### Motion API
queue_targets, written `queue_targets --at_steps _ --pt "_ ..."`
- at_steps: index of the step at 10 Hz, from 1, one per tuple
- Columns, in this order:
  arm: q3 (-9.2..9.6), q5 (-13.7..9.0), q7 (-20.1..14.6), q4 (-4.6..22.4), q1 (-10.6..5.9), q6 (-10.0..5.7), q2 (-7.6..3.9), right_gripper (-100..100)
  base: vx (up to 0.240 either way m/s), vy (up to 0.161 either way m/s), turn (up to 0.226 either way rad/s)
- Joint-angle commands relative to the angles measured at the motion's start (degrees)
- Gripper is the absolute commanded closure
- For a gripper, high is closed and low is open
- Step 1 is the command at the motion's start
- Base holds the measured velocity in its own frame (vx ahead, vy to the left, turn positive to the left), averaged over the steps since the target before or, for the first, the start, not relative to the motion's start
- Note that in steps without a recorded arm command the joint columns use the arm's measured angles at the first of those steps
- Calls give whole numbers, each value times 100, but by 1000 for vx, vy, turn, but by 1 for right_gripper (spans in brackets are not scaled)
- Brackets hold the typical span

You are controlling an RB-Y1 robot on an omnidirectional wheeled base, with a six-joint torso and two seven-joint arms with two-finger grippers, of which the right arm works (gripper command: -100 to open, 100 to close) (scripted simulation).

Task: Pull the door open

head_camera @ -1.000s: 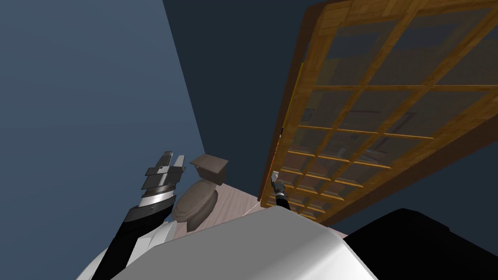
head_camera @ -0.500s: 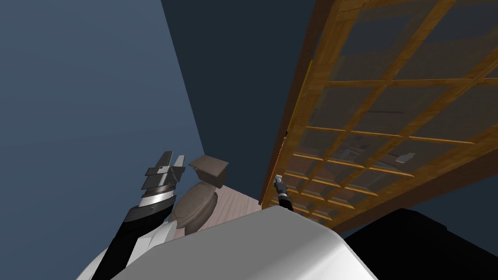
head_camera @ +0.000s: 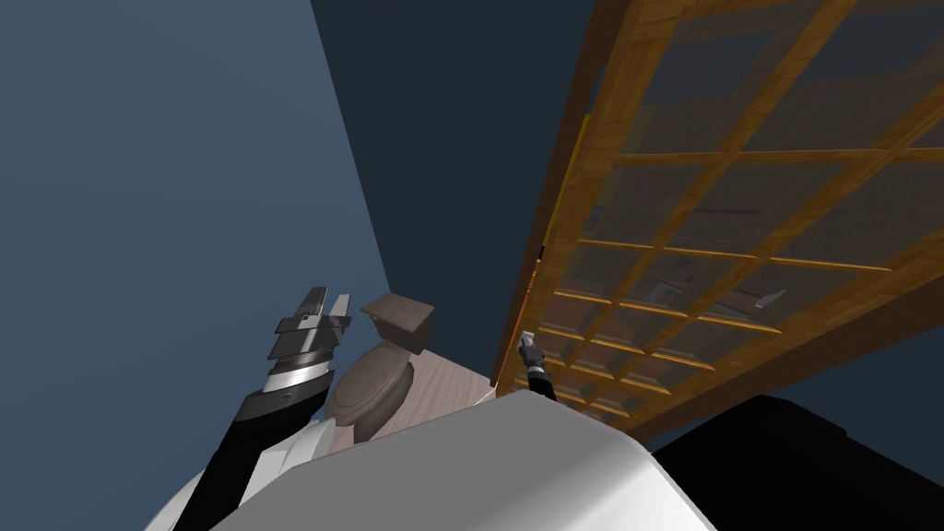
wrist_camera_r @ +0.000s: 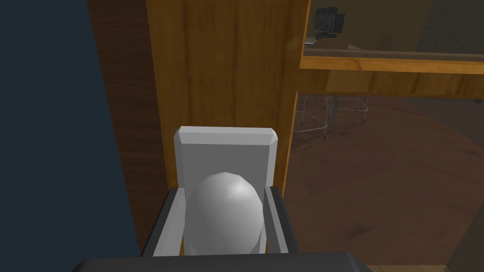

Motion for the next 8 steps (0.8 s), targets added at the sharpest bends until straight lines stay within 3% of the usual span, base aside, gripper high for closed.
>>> queue_targets --at_steps 1,8 --pt "105 57 -94 -21 35 0 -23 100 -210 -3 81" --pt "582 323 -531 -186 177 -41 -210 100 -217 -14 72"
